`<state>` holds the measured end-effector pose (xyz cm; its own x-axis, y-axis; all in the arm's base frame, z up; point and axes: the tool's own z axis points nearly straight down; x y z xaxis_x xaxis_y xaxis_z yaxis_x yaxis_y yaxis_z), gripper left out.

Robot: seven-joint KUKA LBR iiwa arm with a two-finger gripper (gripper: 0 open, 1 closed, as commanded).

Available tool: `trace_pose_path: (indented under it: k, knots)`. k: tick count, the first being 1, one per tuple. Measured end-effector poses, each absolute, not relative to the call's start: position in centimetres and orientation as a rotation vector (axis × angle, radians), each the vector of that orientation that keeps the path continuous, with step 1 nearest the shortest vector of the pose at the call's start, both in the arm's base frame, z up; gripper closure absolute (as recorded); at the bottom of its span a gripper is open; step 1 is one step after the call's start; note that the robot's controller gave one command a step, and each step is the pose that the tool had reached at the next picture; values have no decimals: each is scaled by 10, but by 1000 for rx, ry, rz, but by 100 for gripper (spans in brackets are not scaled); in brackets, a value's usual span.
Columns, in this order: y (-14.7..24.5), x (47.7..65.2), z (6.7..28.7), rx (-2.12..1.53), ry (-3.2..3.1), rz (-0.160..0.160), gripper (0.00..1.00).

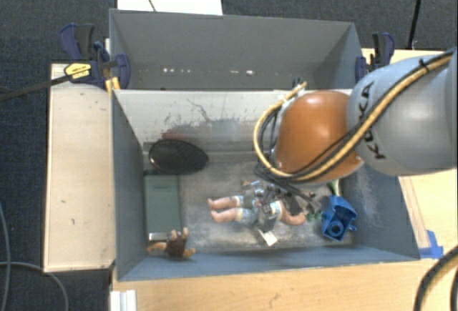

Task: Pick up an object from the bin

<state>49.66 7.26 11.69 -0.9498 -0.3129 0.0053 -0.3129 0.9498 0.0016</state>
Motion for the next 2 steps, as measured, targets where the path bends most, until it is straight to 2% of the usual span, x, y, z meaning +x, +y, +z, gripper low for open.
trace_pose_path:
  k: [1, 2]
  knots:
    - [63, 488, 177, 527, -3093, -3, 100]
    - [52, 488, 165, 543, -3110, 2, 100]
